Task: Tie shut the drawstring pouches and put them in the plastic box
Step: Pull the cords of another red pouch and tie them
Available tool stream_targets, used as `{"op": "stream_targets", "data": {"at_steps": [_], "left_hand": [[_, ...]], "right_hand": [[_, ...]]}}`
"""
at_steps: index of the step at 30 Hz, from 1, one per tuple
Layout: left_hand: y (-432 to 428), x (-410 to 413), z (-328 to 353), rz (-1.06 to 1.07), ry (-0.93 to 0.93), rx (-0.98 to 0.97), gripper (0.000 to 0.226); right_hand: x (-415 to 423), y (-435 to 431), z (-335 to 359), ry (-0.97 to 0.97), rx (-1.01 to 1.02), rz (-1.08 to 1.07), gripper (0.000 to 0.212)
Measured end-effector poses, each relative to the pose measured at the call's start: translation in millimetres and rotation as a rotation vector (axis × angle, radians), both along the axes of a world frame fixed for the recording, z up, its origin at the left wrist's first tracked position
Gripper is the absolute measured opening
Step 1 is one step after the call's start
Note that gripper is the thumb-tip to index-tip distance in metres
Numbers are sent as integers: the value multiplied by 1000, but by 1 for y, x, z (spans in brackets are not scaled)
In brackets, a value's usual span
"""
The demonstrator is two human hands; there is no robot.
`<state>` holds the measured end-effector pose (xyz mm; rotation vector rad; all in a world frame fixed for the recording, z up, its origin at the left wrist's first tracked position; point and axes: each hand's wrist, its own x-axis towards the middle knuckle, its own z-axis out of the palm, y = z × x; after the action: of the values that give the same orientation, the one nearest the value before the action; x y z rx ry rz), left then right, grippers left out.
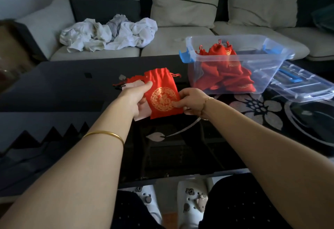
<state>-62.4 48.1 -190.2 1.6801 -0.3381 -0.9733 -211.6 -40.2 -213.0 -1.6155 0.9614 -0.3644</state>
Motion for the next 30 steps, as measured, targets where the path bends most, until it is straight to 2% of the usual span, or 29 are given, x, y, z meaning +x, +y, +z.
{"op": "stream_targets", "data": {"at_steps": [3,5,9,12,15,19,21,25,28,30], "left_hand": [[-3,-17,11,-97,-46,-128,4],[-4,-30,19,-161,-50,-190,12],[-8,-46,23,-231,-70,-189,14],[-7,-51,23,-208,-52,-174,16],[-5,-54,25,-167,7,-170,18],[-3,-55,29,-174,39,-217,22],[-4,-57,29,-183,12,-228,21],[-7,-55,28,-142,13,-236,18],[-9,-54,28,-119,19,-236,16],[-10,-54,27,-107,24,-232,15]], "right_hand": [[-26,-1,9,58,-95,-26,23],[-39,-3,15,32,-109,-88,19],[-62,-4,25,-223,145,-306,20],[-69,-4,27,-425,367,-379,20],[-70,-6,30,-535,422,-411,33],[-67,0,36,-388,410,-427,19],[-69,3,40,-339,415,-428,31],[-76,3,44,-232,289,-406,58],[-79,1,45,-244,275,-358,63],[-80,4,47,-242,271,-316,54]]}}
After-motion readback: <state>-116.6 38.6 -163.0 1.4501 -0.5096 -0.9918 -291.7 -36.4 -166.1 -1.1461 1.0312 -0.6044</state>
